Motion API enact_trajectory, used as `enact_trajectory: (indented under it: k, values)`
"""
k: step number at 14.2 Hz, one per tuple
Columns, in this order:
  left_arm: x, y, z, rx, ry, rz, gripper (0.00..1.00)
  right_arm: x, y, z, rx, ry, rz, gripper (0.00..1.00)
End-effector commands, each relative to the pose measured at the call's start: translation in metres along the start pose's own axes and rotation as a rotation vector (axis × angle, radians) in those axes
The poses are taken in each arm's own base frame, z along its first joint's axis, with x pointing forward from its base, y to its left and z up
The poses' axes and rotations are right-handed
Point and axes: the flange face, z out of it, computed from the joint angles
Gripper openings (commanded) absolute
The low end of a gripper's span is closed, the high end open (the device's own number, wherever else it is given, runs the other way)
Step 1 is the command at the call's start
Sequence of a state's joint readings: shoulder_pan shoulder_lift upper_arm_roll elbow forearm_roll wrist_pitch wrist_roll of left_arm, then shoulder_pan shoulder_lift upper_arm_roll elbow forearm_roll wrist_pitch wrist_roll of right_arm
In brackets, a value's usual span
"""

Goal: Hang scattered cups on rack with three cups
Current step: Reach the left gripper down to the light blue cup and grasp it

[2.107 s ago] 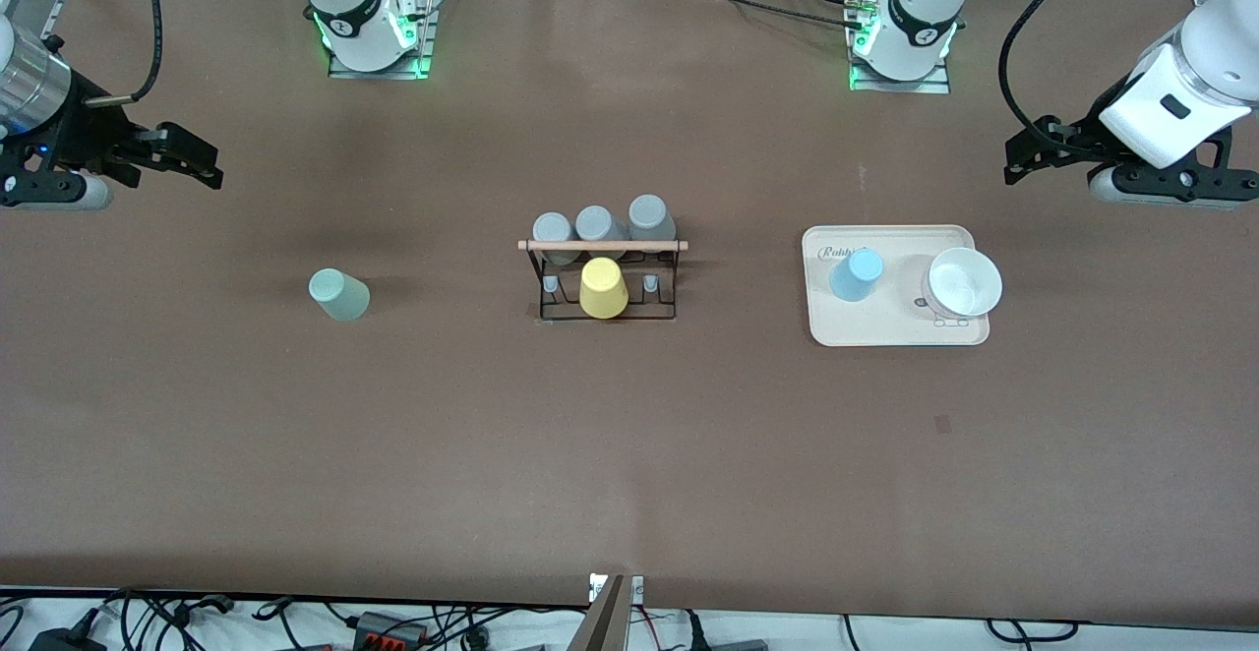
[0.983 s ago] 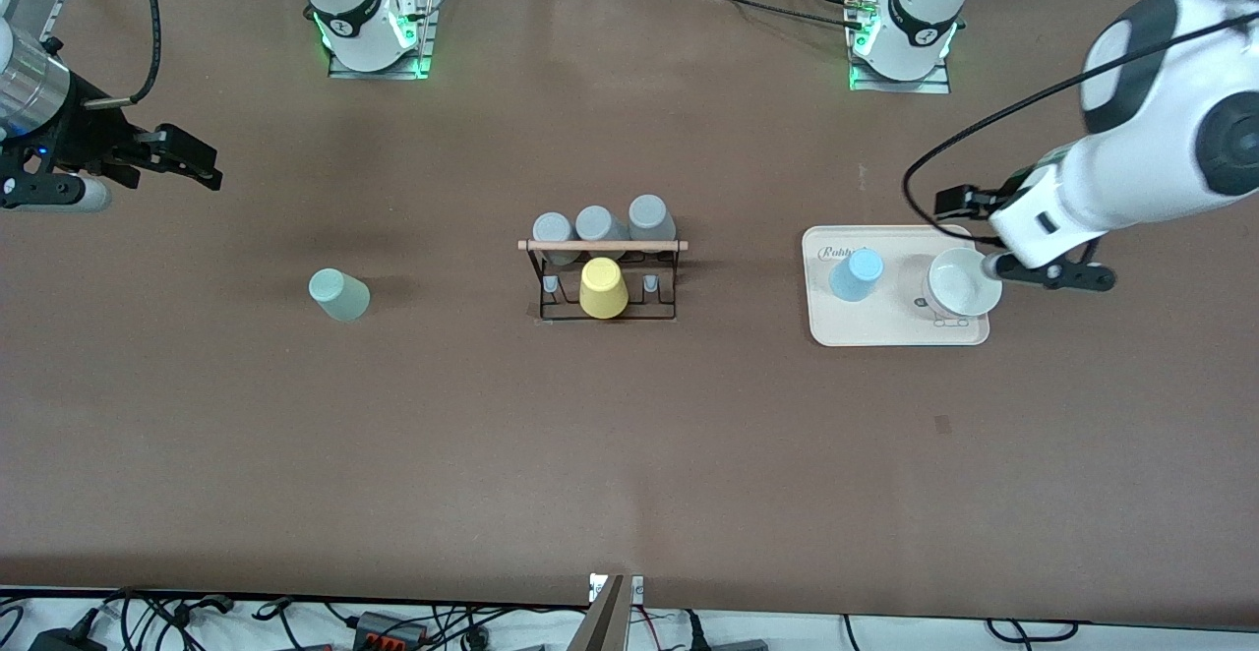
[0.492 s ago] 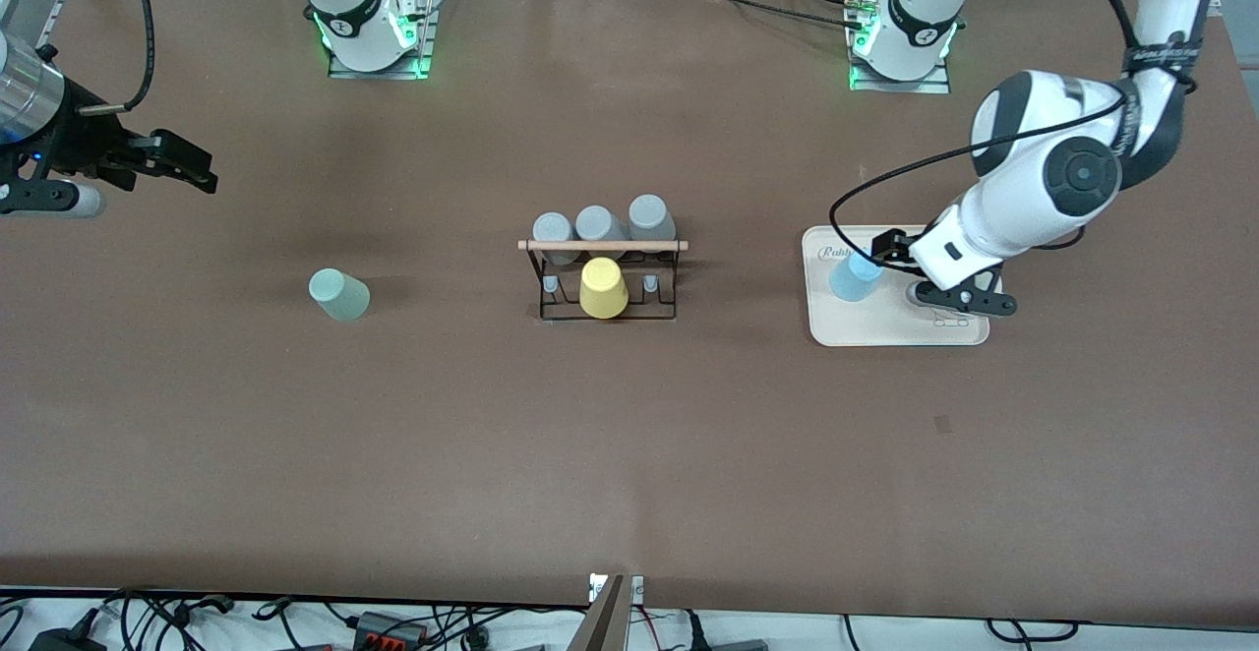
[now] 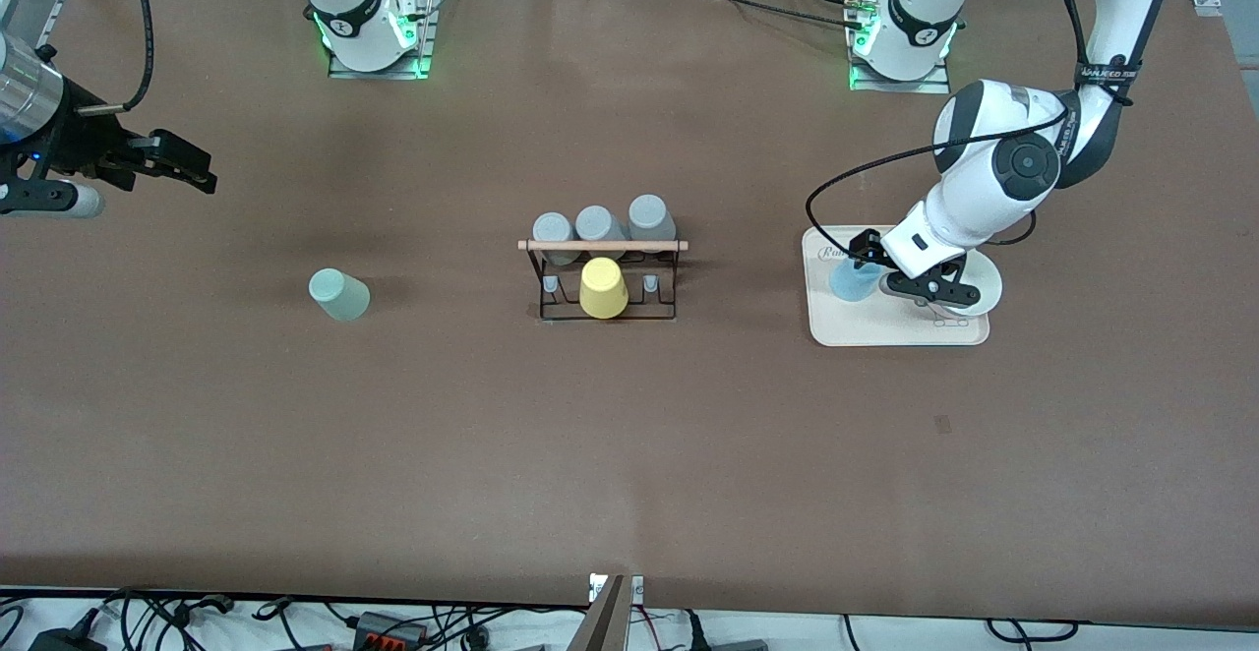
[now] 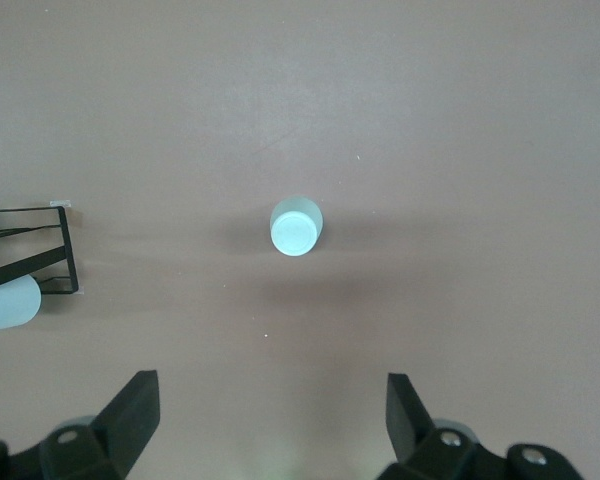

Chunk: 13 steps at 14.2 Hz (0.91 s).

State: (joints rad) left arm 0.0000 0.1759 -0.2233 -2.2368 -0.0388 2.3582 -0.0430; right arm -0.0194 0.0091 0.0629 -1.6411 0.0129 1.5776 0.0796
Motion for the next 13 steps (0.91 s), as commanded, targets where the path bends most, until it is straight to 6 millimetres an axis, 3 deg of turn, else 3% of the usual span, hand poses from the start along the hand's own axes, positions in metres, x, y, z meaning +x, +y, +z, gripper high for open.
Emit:
enact_trajectory:
  k: [1,6,10,13]
  values:
    - [-0.008,0.008,0.020,0.008,0.019,0.025,1.00,0.001,0.003,-0.004,-0.014,-0.006,-0.002,1.00]
    - [-0.010,0.006,0.046,-0.003,0.048,0.034,1.00,0.003,0.002,-0.001,-0.011,-0.012,0.010,1.00]
    - [-0.027,0.004,0.081,-0.012,0.095,0.039,1.00,0.003,0.003,-0.001,-0.013,-0.012,0.014,1.00]
    - [-0.031,0.004,0.088,-0.010,0.131,0.051,0.99,0.003,0.003,0.000,-0.013,-0.015,0.014,1.00]
